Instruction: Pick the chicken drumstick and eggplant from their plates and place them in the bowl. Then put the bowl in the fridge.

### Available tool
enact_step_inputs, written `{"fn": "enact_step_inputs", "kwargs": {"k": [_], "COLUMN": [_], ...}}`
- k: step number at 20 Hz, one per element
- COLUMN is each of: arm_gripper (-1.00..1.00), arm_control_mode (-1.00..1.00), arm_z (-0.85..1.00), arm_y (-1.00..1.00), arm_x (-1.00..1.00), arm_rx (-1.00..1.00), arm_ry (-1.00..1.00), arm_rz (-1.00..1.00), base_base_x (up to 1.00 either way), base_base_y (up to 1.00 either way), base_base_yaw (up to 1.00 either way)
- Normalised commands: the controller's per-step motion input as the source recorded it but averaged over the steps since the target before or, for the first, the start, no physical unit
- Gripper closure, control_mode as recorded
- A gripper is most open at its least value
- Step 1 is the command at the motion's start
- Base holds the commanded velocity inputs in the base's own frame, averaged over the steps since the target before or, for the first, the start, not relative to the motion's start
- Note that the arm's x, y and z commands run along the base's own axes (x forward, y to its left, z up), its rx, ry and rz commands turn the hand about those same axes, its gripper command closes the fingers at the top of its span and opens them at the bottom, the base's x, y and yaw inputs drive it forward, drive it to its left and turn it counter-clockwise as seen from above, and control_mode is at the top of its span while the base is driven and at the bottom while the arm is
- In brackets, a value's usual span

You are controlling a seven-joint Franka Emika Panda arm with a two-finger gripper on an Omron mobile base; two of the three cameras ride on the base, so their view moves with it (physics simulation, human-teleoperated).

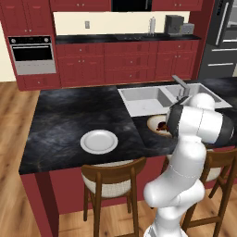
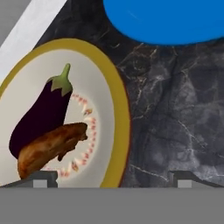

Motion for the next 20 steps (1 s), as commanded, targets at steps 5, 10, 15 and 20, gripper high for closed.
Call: {"fn": "enact_step_inputs", "kwargs": {"k": [5, 10, 15, 20], "arm_gripper": [-1.00, -1.00, -1.00, 1.00], "arm_control_mode": [-1.00, -1.00, -1.00, -1.00], "arm_z": [-0.25, -0.22, -0.15, -0.22], "arm_y": [-0.03, -0.01, 0.00, 0.00], "arm_x": [0.13, 0.18, 0.28, 0.08], "arm_rx": [0.00, 0.00, 0.00, 0.00], "arm_ry": [0.00, 0.00, 0.00, 0.01], "arm_rz": [0.00, 0.00, 0.00, 0.00], "base_base_x": [0.00, 0.00, 0.00, 0.00], "base_base_y": [0.00, 0.00, 0.00, 0.00], "base_base_yaw": [0.00, 0.00, 0.00, 0.00]}}
